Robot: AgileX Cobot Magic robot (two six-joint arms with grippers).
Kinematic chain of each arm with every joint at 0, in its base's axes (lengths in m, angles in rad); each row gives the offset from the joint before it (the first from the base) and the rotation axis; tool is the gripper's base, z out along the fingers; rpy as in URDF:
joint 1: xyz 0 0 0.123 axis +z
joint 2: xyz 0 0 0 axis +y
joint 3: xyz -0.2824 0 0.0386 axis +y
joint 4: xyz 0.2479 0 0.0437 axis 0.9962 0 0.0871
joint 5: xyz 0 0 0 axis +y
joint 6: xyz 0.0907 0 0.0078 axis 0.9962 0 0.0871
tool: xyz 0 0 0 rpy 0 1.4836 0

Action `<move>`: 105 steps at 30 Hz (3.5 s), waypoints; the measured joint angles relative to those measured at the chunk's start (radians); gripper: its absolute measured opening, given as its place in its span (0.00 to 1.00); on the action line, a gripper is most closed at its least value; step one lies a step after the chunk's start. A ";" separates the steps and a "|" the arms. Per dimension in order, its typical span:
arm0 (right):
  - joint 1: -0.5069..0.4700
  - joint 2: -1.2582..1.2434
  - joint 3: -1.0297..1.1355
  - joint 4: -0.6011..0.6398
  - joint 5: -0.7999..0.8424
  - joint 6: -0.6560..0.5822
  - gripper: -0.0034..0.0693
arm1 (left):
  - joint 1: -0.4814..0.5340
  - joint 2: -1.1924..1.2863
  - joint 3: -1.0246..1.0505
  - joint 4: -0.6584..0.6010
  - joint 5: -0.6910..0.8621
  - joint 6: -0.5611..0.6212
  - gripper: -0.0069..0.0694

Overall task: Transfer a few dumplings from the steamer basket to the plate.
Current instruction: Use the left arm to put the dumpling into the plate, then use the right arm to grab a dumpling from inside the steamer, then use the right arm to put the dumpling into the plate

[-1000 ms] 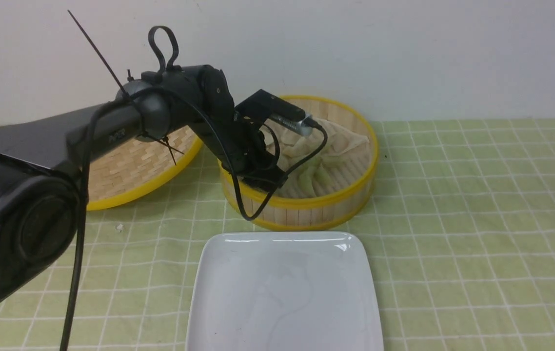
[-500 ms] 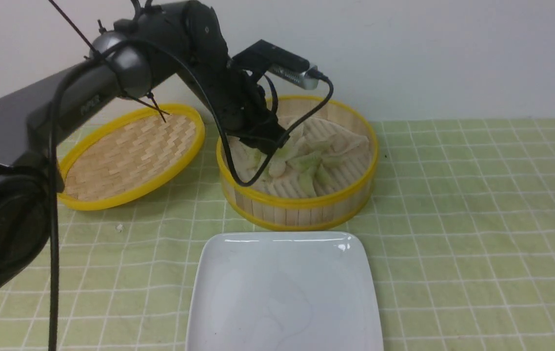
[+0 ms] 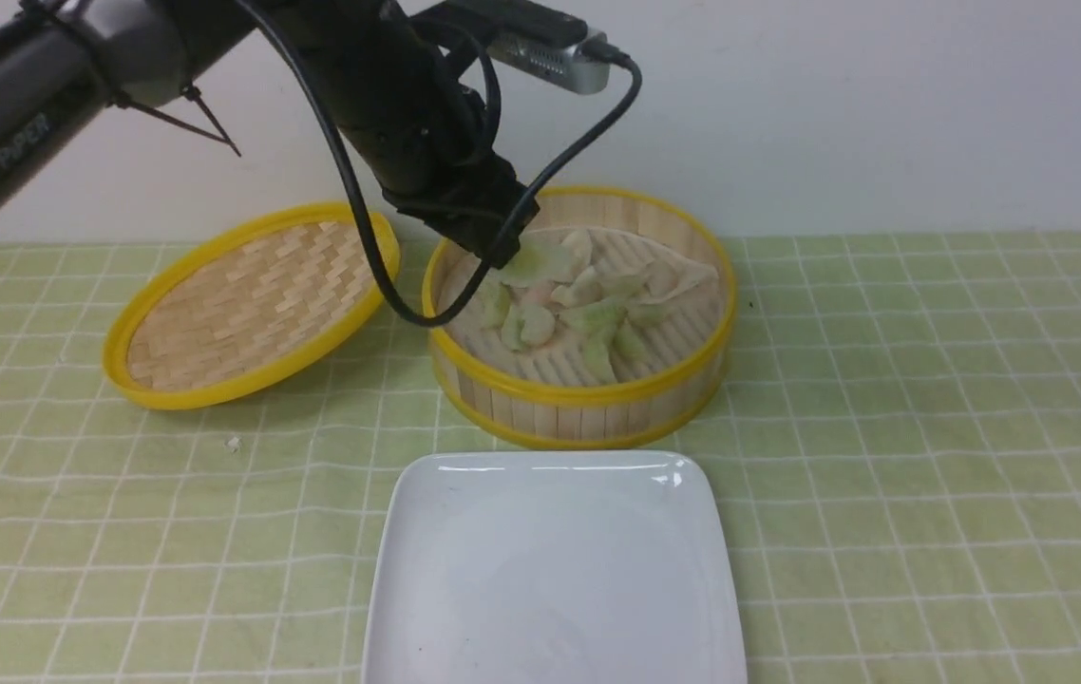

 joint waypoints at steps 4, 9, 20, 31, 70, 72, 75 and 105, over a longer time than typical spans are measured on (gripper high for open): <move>0.000 0.000 0.000 0.000 0.000 -0.006 0.03 | 0.000 -0.051 0.181 -0.001 0.001 -0.030 0.32; 0.000 0.000 0.000 0.000 -0.003 -0.010 0.03 | 0.000 -0.012 0.362 -0.079 -0.002 -0.035 0.32; 0.000 0.000 0.000 0.000 -0.008 -0.015 0.03 | 0.000 0.128 0.395 -0.119 -0.018 -0.032 0.32; 0.000 0.102 -0.115 0.013 -0.010 -0.016 0.03 | 0.000 0.113 0.377 -0.134 -0.029 -0.044 0.57; 0.366 1.494 -1.132 -0.282 -0.110 0.036 0.59 | 0.000 -1.321 0.952 0.011 -0.172 -0.273 0.08; 0.368 1.511 -1.143 -0.284 -0.110 0.036 0.56 | 0.000 -1.321 0.953 0.020 -0.170 -0.290 0.08; 0.371 1.525 -1.156 -0.291 -0.100 0.035 0.37 | 0.000 -1.321 0.954 0.036 -0.166 -0.306 0.08; 0.548 1.000 -0.508 -0.145 -0.078 0.009 0.24 | 0.000 -1.321 0.956 0.074 -0.173 -0.303 0.08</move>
